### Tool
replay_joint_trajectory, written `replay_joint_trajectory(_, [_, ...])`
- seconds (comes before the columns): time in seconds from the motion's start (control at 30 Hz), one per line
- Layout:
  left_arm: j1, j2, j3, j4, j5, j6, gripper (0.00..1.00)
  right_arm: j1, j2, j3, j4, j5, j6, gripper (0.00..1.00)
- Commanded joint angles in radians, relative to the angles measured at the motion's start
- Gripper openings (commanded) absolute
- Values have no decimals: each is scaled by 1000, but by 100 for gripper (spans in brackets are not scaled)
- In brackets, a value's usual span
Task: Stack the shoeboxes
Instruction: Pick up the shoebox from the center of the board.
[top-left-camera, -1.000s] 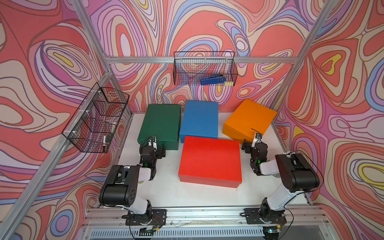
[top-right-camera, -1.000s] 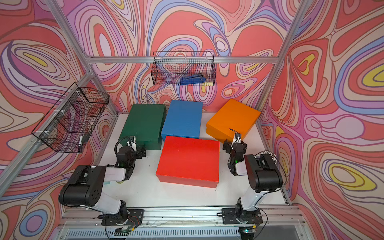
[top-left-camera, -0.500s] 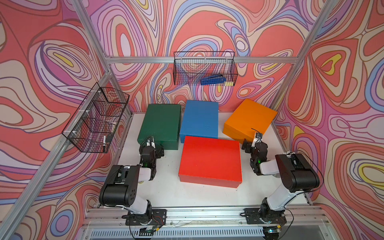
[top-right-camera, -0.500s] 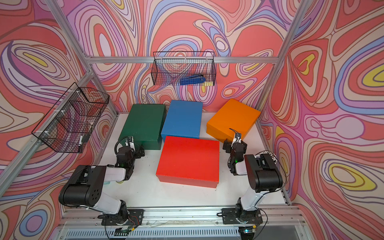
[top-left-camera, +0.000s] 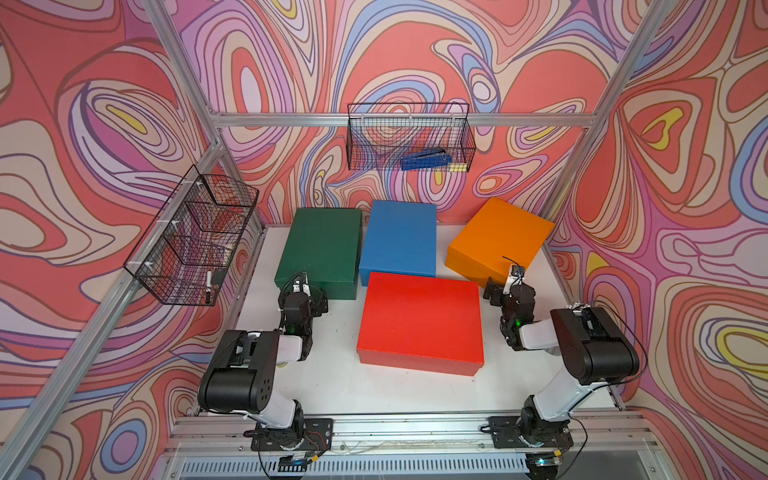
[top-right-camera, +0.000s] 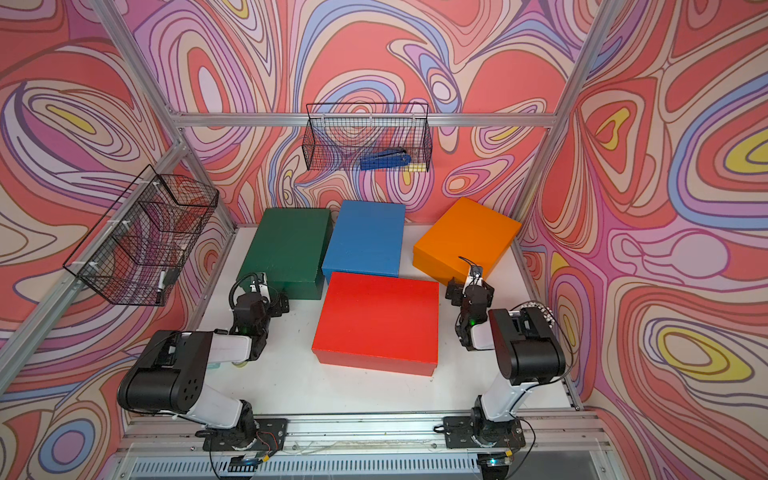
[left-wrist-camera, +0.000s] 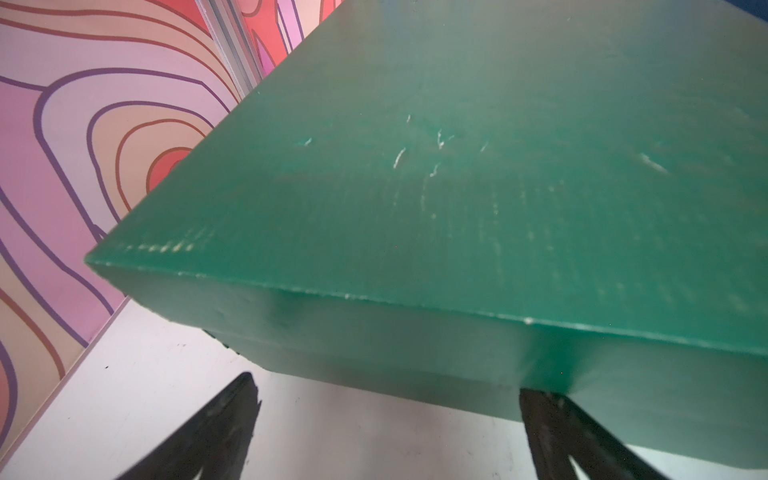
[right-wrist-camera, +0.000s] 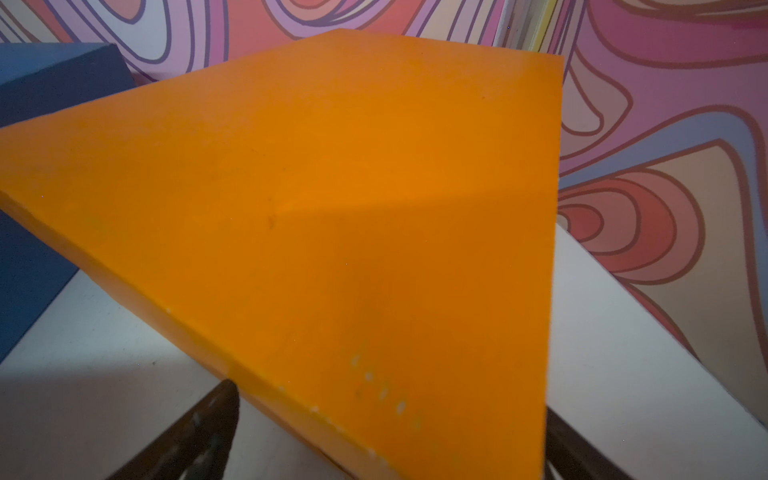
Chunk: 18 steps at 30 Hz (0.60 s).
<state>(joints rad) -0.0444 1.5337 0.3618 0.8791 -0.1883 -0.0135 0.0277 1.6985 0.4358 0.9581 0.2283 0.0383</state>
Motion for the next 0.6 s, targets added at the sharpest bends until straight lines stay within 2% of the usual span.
replay_joint_trajectory(0.0, [3, 9, 6, 34, -17, -25, 100, 5, 12, 19, 34, 13, 8, 99])
replay_joint_trajectory(0.17, [0, 4, 4, 39, -27, -22, 100, 9, 7, 11, 53, 27, -1, 98])
replay_joint_trajectory(0.23, [-19, -39, 24, -39, -66, -14, 100, 43, -33, -9, 44, 86, -10, 98])
replay_joint_trajectory(0.3, [-37, -102, 58, -144, -116, -5, 100, 66, -21, -74, 199, 115, -41, 98])
replay_joint_trajectory(0.37, [-47, -167, 81, -235, -172, -14, 100, 75, -23, -100, 251, 116, -51, 98])
replay_joint_trajectory(0.47, [-52, -272, 115, -373, -236, -96, 100, 89, -19, -131, 317, 124, -70, 99])
replay_joint_trajectory(0.53, [-54, -341, 137, -458, -194, -114, 100, 169, -77, -115, 296, 348, -114, 98])
replay_joint_trajectory(0.57, [-56, -373, 144, -493, -181, -120, 100, 190, -147, -90, 201, 356, -140, 98])
